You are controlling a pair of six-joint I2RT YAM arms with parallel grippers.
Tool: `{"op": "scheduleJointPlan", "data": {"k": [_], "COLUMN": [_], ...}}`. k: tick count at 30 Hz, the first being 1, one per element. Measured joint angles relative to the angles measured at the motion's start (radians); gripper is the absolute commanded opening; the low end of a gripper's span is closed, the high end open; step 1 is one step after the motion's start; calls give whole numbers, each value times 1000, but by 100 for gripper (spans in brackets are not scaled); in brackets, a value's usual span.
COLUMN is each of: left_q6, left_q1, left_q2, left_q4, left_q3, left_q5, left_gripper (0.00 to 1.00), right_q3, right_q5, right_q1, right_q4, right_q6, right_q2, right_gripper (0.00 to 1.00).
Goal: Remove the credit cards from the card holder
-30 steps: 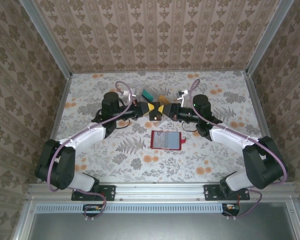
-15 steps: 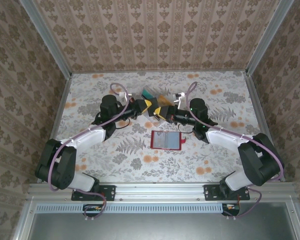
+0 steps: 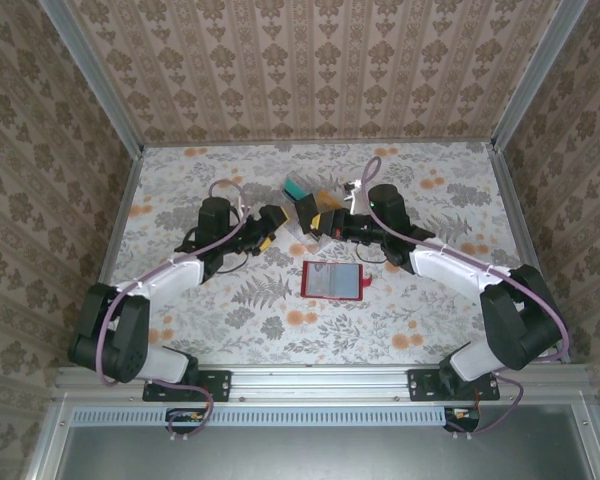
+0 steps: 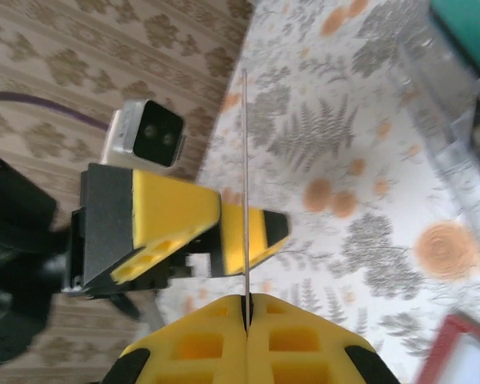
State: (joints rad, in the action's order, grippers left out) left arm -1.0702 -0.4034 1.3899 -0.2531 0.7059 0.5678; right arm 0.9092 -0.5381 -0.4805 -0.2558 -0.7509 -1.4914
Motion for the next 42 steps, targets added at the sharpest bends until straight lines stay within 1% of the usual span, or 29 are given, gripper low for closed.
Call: {"op": "scheduleJointPlan", "data": {"k": [2,6,8,13,18,24,29,40,42], "left_q6": [44,114,139,175,179,185,187,190,190], "left_q1": [6,23,32,51,59,65,66,66,66], "left_q2": [-24,-70,-83,-87,-89,-103,-109,-109,-109], "left_q4": [91,234,282,351,378,394,397,397,397], "left_q3": [0,1,1,1,-2,-17,-17,-18,-18], "left_q5": [-40,-116,-141,-174,-182,-185,-184,-183,-183], "left_gripper": [100,100,100,100,100,100,100,100,100], "right_q3": [50,146,187,296,349,400,423,465,470], "right_q5": [41,138,178,283,349,393,416,431,433], "right_q1": [0,-5,-9,-32,-59,-65,-65,-61,-60], "right_q4": [90,254,308,415,480,546,568,598,602], "right_q6": [100,317,397,581,701,801,851,879,879], "right_q2": [-11,-47,-71,-166,-245,-304,-333,-386,-391], "right_gripper": [0,0,0,0,0,0,0,0,2]}}
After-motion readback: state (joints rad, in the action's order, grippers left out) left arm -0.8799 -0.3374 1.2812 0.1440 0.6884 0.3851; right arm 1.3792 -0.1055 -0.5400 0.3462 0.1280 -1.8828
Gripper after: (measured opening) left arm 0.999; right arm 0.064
